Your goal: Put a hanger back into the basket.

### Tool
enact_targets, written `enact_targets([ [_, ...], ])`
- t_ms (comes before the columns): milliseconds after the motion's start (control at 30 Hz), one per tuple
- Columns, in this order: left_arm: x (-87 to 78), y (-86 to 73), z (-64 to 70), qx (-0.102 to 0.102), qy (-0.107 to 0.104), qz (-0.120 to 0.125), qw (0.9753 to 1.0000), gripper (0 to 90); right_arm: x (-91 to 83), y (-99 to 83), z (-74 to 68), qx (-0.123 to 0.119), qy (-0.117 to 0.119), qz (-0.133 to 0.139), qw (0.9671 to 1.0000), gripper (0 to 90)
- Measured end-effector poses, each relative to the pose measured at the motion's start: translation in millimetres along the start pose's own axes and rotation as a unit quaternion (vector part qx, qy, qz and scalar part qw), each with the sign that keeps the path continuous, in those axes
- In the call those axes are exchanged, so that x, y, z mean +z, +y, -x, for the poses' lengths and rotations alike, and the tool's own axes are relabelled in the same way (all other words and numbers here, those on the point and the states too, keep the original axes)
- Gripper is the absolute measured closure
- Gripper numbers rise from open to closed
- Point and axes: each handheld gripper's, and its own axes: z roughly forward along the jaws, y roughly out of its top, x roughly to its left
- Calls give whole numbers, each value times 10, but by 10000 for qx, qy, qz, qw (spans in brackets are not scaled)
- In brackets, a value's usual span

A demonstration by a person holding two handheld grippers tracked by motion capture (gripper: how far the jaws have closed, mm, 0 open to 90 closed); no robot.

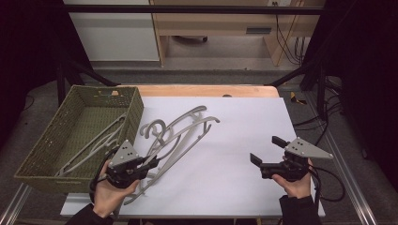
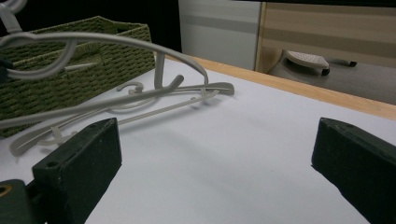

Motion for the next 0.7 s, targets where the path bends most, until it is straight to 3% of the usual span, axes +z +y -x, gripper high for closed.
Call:
enact_targets([
  [367,-234,293,-199,360,161,-21,9992,795,3,-4,7,-2,-7,-5,10000,18],
  [467,-335,387,-303,514,294,-53,9982,795,7,-5,4,14,-20,-7,10000,17],
  [667,-459,462,-494,620,522,-28,9967,795,4,-5,9,13,-26,-3,10000,16],
  [700,-506,479,-580,589,627,-91,9962,795,4,-6,10,16,-31,-5,10000,15],
])
